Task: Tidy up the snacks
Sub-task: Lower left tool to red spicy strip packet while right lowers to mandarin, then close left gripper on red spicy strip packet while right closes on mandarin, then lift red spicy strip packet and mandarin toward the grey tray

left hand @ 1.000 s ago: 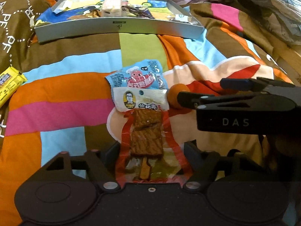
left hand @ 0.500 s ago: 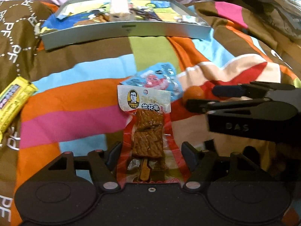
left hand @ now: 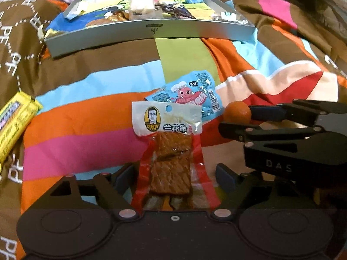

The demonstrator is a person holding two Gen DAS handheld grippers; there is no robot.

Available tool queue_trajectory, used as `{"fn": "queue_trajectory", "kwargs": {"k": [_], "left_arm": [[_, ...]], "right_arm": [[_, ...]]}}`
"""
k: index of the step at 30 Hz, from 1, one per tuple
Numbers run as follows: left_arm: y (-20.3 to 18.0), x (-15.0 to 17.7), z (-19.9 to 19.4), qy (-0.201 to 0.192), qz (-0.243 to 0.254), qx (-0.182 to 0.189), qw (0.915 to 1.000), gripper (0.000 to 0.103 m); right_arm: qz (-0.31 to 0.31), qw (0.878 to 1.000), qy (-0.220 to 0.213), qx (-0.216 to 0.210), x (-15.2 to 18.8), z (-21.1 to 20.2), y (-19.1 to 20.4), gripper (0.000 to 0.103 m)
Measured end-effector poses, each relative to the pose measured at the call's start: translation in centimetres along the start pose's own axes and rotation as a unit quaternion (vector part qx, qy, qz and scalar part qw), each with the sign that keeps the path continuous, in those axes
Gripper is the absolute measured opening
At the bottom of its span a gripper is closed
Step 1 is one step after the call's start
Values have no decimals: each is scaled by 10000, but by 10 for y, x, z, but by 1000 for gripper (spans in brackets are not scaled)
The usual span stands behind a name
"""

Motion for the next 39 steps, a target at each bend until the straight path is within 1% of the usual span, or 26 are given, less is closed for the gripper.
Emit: {"fn": "queue_trajectory", "kwargs": {"k": [1, 2, 3, 7, 12, 14, 16, 18, 23, 28, 35, 39], "left_arm": [[0, -1, 1, -7, 43, -44, 10000, 71], [1, -2, 1, -19, 59, -14, 10000, 66], [2, -3, 0, -25, 49, -2, 10000, 66], [2, -3, -2, -69, 29, -12, 10000, 63], [-2, -6, -7, -97, 86, -59, 9999, 56], [-7, -10, -10, -66, 296, -85, 9995, 48], [-12, -13, -14, -23, 531, -123, 9985, 43], [-13, -14, -15, 51, 630, -168, 9979, 43], [-14, -13, -20, 33, 518, -207, 9984, 41], [-16, -10, -27, 27, 643, -250, 9976, 41], [-15, -11, -34, -99, 819, -397, 9958, 41], [-16, -16, -36, -211, 874, -429, 9950, 41]], "right_arm": [[-4, 10000, 10, 36, 0, 0, 0, 53], [-16, 10000, 4, 61, 0, 0, 0, 52], [-26, 10000, -8, 84, 0, 0, 0, 50], [-34, 9999, 21, 97, 1, 1, -1, 38], [11, 10000, 11, 52, 0, -2, -1, 37], [20, 10000, -2, 58, -1, -3, -1, 37], [22, 10000, -36, 71, -2, -4, -1, 37], [18, 9999, -75, 94, -3, -7, -1, 37], [64, 9999, -85, 136, -3, -10, -1, 37], [74, 9999, -35, 146, -2, -7, 0, 37], [0, 9999, -62, 108, -2, -7, 3, 37], [-28, 9997, -221, 102, -4, -11, 5, 37]]}}
Point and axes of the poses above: each gripper's, at about its wrist camera, not at the fingertips, and z roughly the way its jaws point, y to its left, x to its underside, the point moved 5 cm from there along z, roughly the way its jaws point, and after that the axes turned 15 degrees about x, right-handed, at the moved point
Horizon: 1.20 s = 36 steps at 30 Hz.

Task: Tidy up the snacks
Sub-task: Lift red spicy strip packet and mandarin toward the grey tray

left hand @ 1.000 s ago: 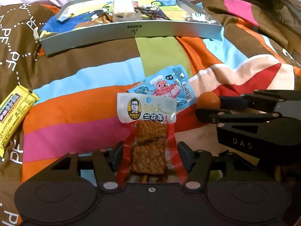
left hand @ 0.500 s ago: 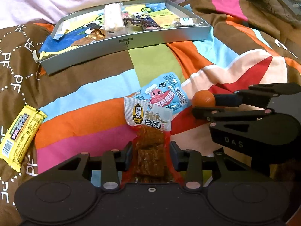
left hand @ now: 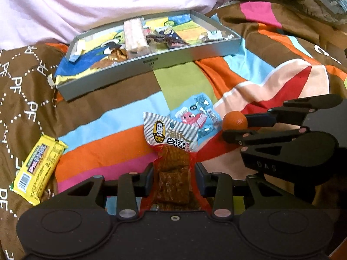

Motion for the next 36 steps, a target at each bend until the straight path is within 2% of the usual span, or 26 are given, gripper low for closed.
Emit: {"fn": "queue_trajectory", "kwargs": {"k": [9, 15, 25, 31, 36], "left_arm": [[0, -20, -6, -314, 118, -167, 9993, 41], [2, -52, -10, -748, 240, -314, 9964, 41], [12, -118, -14, -1588, 277, -589, 9852, 42], [20, -149, -4, -1937, 147, -522, 9796, 42], [18, -170, 6, -2222, 239, -489, 9735, 43]], "right_arm": [[50, 9990, -433, 115, -9, -9, -2, 37], [278, 9966, -723, 281, -13, -12, -10, 37], [524, 9888, -1263, 605, -26, -13, -17, 37], [709, 9829, -1506, 792, -35, -10, -27, 37], [860, 9714, -1970, 1010, -52, -6, -37, 38]]}}
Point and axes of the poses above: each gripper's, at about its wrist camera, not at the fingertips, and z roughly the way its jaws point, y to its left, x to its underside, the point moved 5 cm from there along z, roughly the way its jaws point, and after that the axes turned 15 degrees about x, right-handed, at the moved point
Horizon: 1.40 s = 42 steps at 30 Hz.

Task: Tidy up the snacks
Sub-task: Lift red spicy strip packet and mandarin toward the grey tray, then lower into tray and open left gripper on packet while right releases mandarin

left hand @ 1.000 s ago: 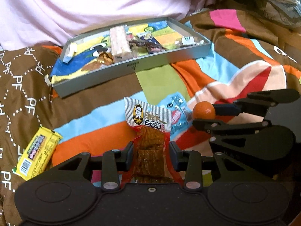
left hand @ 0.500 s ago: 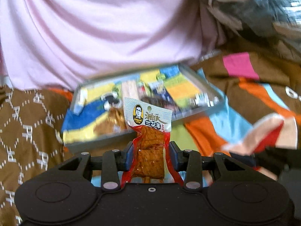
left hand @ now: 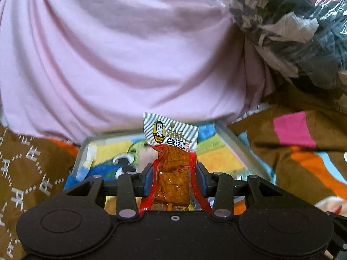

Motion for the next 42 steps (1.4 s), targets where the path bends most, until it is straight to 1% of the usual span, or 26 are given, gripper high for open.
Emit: {"fn": "queue_trajectory", "kwargs": {"k": [2, 5, 11, 14, 19, 23, 27, 30, 32, 36, 39, 41, 42], "left_arm": [[-1, -6, 5, -136, 97, -2, 9999, 43], [0, -16, 15, -311, 214, -38, 9993, 44], [12, -22, 39, -380, 189, -181, 9989, 44], [19, -19, 53, -332, 139, -238, 9991, 45], [29, -13, 73, -253, -89, -317, 9991, 45], [32, -9, 84, -203, -310, -345, 9987, 45], [30, -6, 90, -135, -375, -329, 9987, 46], [30, -3, 93, -44, -530, -238, 9983, 48], [31, -2, 94, -3, -689, -210, 9974, 51], [32, -2, 91, -39, -753, -192, 9970, 52], [31, -5, 90, -52, -718, -200, 9972, 59], [30, -7, 87, -90, -696, -223, 9973, 67], [30, -8, 85, -109, -692, -233, 9973, 68]], "right_arm": [[50, 9997, -200, 95, -7, 7, -2, 38], [24, 9991, -358, 245, -11, 21, 1, 38], [-8, 9982, -509, 308, -13, 48, 15, 38], [10, 9985, -500, 244, -11, 56, 22, 38], [42, 9992, -347, 212, -4, 67, 28, 38], [84, 9993, -327, 175, -3, 68, 28, 38], [121, 9994, -292, 147, -2, 69, 27, 39], [130, 9994, -271, 148, -3, 69, 27, 39], [114, 9994, -270, 158, -3, 69, 27, 42], [142, 9995, -237, 174, -4, 69, 26, 45], [148, 9994, -244, 178, -5, 69, 26, 48], [145, 9994, -257, 193, -6, 68, 26, 54], [146, 9993, -272, 195, -6, 68, 26, 55]]}}
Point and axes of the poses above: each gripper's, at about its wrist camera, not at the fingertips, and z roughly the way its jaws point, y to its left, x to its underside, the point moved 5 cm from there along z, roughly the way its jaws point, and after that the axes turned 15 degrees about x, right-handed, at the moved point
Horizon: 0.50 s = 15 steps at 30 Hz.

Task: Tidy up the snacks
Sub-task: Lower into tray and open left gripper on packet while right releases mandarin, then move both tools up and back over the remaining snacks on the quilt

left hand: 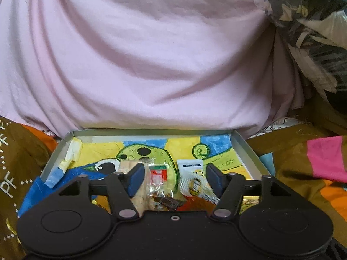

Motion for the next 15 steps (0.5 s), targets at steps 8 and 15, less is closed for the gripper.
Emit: {"fn": "queue_trajectory", "kwargs": {"k": [8, 15], "left_arm": [[2, -14, -25, -344, -11, -166, 9993, 101], [-6, -27, -57, -492, 92, -209, 9985, 102]], "right_arm": [[33, 9994, -286, 215, -14, -14, -3, 90], [26, 9979, -570, 305, -31, -39, -6, 103]]}}
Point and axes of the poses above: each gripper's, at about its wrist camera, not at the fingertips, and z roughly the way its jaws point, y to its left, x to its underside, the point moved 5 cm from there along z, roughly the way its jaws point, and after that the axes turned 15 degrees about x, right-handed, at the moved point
